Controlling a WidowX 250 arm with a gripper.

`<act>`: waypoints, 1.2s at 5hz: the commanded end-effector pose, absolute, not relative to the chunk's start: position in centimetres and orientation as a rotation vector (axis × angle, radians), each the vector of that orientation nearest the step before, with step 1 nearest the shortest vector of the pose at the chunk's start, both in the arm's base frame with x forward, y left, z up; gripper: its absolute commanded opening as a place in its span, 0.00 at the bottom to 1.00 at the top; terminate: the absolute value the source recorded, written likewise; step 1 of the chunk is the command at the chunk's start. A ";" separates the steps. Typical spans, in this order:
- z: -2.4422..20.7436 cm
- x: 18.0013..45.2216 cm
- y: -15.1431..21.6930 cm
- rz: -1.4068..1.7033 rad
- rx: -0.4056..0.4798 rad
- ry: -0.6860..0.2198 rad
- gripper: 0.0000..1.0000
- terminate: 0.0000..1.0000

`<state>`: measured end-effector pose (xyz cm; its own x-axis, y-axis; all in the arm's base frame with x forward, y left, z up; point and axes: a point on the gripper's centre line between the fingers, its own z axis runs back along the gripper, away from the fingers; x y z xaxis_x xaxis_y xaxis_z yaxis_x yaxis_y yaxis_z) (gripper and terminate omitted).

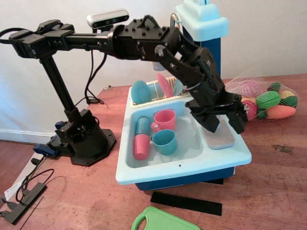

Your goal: Turn lever vertical to front

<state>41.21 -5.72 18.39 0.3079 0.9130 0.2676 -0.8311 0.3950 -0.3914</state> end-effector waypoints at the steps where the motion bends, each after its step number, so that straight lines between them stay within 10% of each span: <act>1: 21.5 40.1 -3.2 1.220 -0.238 -0.583 1.00 0.00; 6: 17.7 37.3 -2.3 1.218 -0.194 -0.545 1.00 0.00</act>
<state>34.73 -2.28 15.67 0.2509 0.9268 0.2794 -0.8585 0.3464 -0.3782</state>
